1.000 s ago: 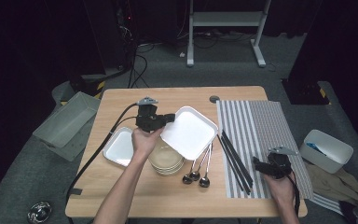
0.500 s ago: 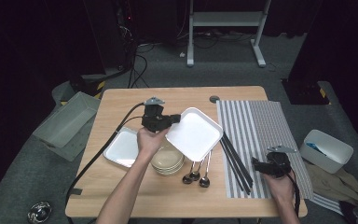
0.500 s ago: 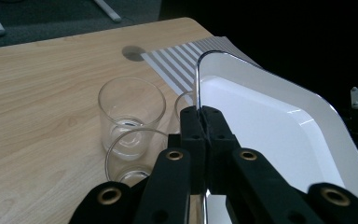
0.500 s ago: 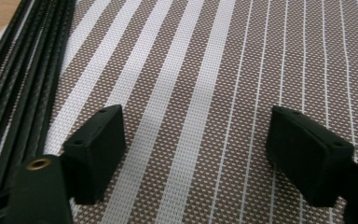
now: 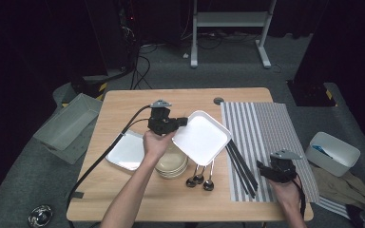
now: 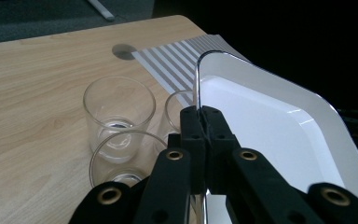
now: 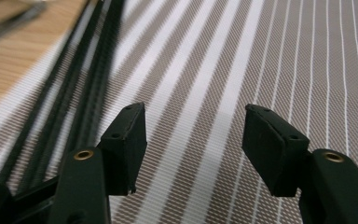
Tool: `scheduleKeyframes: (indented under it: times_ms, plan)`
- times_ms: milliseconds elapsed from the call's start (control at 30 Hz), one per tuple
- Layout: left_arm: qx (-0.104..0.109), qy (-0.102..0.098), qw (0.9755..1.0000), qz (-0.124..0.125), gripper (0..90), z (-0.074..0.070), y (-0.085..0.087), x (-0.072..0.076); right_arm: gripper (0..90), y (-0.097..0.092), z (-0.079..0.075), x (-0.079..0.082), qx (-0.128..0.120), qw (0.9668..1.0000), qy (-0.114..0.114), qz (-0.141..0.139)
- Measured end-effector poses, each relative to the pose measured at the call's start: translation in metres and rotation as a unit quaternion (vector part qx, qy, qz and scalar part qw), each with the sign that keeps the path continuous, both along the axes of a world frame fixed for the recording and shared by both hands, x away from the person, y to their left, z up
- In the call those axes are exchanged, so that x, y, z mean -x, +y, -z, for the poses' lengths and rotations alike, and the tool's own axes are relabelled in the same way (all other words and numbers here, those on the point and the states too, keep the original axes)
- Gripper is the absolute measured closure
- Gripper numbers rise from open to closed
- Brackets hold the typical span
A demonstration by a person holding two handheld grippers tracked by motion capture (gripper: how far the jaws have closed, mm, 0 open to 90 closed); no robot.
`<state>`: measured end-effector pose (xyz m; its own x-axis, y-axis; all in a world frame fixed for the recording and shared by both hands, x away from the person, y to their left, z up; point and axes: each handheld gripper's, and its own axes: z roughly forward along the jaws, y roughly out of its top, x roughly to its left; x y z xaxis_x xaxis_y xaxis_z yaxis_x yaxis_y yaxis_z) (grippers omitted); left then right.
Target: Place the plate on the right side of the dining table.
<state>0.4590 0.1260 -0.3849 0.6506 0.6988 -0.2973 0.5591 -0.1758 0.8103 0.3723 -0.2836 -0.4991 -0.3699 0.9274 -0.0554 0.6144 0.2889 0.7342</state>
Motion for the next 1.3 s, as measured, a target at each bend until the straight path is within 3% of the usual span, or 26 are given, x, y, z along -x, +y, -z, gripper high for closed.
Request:
scheduleKeyframes:
  times_ms: [233,500,733,1300]
  plan:
    - [0.001,0.001,1.0,0.001,88.6,0.0,-0.001,0.001,44.5,0.013,-0.018,0.003,-0.014,0.9991,-0.026,-0.032]
    - [0.001,0.0,1.0,0.004,88.6,0.001,-0.001,0.001,47.1,0.03,-0.036,0.0,-0.011,0.9967,-0.039,-0.07]
    - [-0.001,0.001,1.0,0.005,88.6,0.001,-0.001,0.002,49.2,0.037,-0.053,-0.005,-0.026,0.9942,-0.052,-0.091]
    - [-0.003,0.004,1.0,0.007,88.7,0.002,-0.002,0.002,57.5,0.053,-0.09,-0.024,-0.074,0.9857,-0.06,-0.139]
